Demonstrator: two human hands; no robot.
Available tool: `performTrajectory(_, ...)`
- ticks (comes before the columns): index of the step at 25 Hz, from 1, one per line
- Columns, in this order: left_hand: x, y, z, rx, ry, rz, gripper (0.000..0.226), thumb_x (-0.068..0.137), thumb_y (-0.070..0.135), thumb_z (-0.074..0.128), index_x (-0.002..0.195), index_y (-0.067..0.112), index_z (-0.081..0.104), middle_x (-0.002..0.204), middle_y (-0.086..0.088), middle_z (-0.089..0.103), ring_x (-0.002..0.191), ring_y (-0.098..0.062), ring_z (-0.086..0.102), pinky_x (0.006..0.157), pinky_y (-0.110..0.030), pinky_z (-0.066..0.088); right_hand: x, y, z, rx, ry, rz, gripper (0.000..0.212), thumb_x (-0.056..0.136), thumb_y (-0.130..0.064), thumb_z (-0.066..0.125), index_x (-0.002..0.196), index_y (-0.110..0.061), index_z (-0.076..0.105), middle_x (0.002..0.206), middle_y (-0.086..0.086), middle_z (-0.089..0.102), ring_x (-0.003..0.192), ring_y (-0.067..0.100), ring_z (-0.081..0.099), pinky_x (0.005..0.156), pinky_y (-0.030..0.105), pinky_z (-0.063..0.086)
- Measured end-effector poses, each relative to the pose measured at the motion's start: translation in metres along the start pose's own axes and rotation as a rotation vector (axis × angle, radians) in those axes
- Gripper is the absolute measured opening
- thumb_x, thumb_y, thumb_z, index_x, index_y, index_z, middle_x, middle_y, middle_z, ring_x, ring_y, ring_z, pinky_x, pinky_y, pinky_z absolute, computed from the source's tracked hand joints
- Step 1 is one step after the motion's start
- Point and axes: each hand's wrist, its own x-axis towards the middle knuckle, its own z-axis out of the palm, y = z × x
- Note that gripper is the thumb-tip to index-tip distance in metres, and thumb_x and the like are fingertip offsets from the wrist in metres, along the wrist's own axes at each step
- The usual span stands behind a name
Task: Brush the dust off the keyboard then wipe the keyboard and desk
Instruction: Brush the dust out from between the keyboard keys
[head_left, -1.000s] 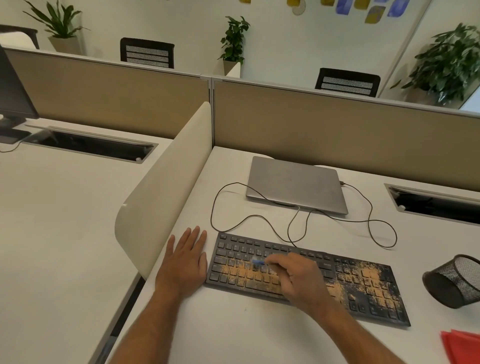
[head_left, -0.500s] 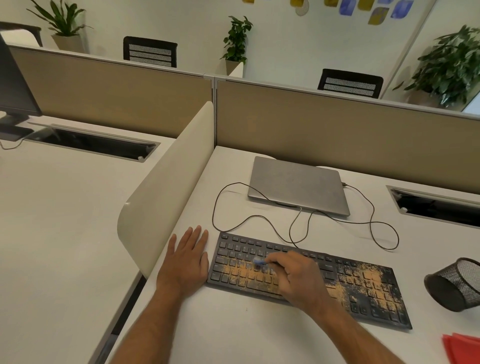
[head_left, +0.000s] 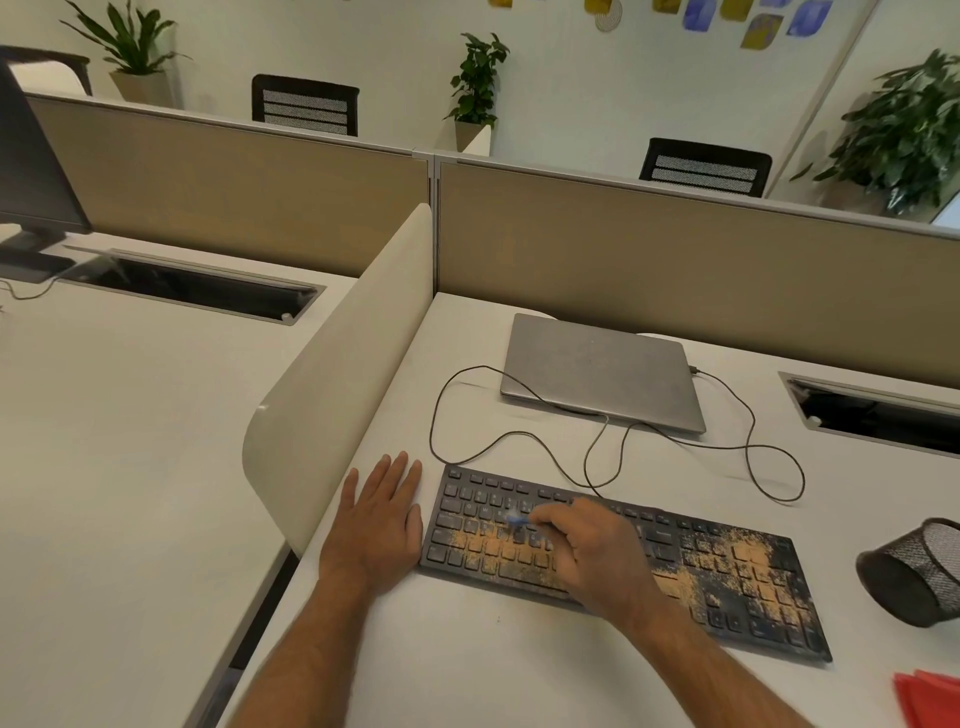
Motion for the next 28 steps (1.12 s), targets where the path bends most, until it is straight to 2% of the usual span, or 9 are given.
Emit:
performTrajectory(5, 0.000, -0.001, 0.002, -0.006, 0.012, 0.003, 0.073, 0.091, 0.046, 0.002, 0.160, 0.024, 0.014, 0.167, 0.004, 0.008, 0.154, -0.013, -0.001, 0.125, -0.045, -0.005, 0.007, -0.002, -0.004, -0.009, 0.019, -0.029, 0.014, 0.086, -0.020, 0.060, 0.097, -0.026, 0.066, 0.068, -0.008, 0.058, 0.060, 0.007, 0.046, 0.046, 0.027, 0.044)
performTrajectory(8, 0.001, -0.001, 0.002, -0.006, 0.011, 0.005, 0.073, 0.091, 0.046, 0.003, 0.160, 0.024, 0.015, 0.167, 0.004, 0.009, 0.154, -0.014, 0.000, 0.125, -0.045, -0.005, 0.006, -0.004, -0.004, -0.078, -0.051, -0.138, 0.022, 0.077, -0.012, 0.070, 0.094, -0.027, 0.067, 0.067, -0.011, 0.058, 0.061, 0.006, 0.043, 0.043, 0.026, 0.042)
performTrajectory(12, 0.001, -0.001, 0.002, 0.001, 0.010, 0.003, 0.074, 0.091, 0.046, 0.001, 0.160, 0.024, 0.012, 0.167, 0.005, 0.006, 0.154, -0.013, -0.003, 0.124, -0.044, -0.007, 0.011, -0.001, -0.008, -0.020, -0.005, -0.073, 0.015, 0.083, -0.018, 0.065, 0.095, -0.027, 0.066, 0.068, -0.011, 0.057, 0.062, 0.005, 0.045, 0.045, 0.028, 0.043)
performTrajectory(15, 0.000, -0.001, 0.002, 0.003, 0.006, 0.003, 0.074, 0.090, 0.047, 0.000, 0.160, 0.025, 0.011, 0.167, 0.005, 0.004, 0.154, -0.012, -0.004, 0.124, -0.043, -0.009, 0.008, 0.000, -0.007, -0.070, -0.067, -0.126, 0.018, 0.083, -0.018, 0.063, 0.095, -0.032, 0.063, 0.067, -0.010, 0.056, 0.062, 0.008, 0.046, 0.044, 0.032, 0.044)
performTrajectory(19, 0.000, -0.001, 0.002, -0.008, 0.015, 0.005, 0.074, 0.090, 0.047, 0.000, 0.160, 0.025, 0.012, 0.167, 0.005, 0.005, 0.154, -0.013, -0.003, 0.124, -0.044, -0.007, 0.014, 0.002, -0.010, -0.013, -0.016, -0.059, 0.013, 0.085, -0.022, 0.059, 0.093, -0.027, 0.068, 0.068, -0.011, 0.058, 0.062, 0.005, 0.047, 0.046, 0.029, 0.045)
performTrajectory(22, 0.001, -0.001, 0.002, 0.000, 0.013, 0.009, 0.074, 0.091, 0.047, 0.001, 0.160, 0.024, 0.012, 0.167, 0.005, 0.006, 0.154, -0.013, -0.003, 0.125, -0.044, -0.006, 0.012, -0.001, -0.010, -0.057, -0.082, -0.120, 0.014, 0.086, -0.023, 0.058, 0.094, -0.032, 0.065, 0.068, -0.012, 0.058, 0.063, 0.005, 0.047, 0.045, 0.029, 0.044)
performTrajectory(24, 0.000, -0.001, 0.002, -0.013, 0.023, 0.009, 0.073, 0.091, 0.046, 0.003, 0.160, 0.024, 0.015, 0.167, 0.004, 0.008, 0.154, -0.013, -0.001, 0.125, -0.045, -0.004, 0.013, 0.001, -0.011, -0.032, -0.059, -0.096, 0.015, 0.087, -0.027, 0.053, 0.093, -0.032, 0.066, 0.068, -0.013, 0.058, 0.063, 0.004, 0.047, 0.046, 0.028, 0.045)
performTrajectory(26, 0.000, -0.001, 0.003, -0.023, 0.031, 0.008, 0.072, 0.092, 0.046, 0.005, 0.160, 0.023, 0.018, 0.167, 0.004, 0.011, 0.154, -0.014, 0.001, 0.125, -0.046, -0.003, 0.015, 0.002, -0.013, -0.024, -0.028, -0.053, 0.015, 0.086, -0.026, 0.056, 0.095, -0.029, 0.067, 0.069, -0.012, 0.060, 0.062, 0.004, 0.047, 0.047, 0.028, 0.046)
performTrajectory(28, 0.001, -0.002, 0.004, -0.021, 0.026, 0.008, 0.073, 0.092, 0.046, 0.005, 0.160, 0.023, 0.018, 0.167, 0.005, 0.010, 0.154, -0.013, 0.000, 0.125, -0.045, -0.004, 0.013, 0.002, -0.013, -0.064, -0.066, -0.082, 0.015, 0.085, -0.024, 0.059, 0.096, -0.030, 0.066, 0.069, -0.012, 0.060, 0.063, 0.004, 0.047, 0.046, 0.028, 0.046)
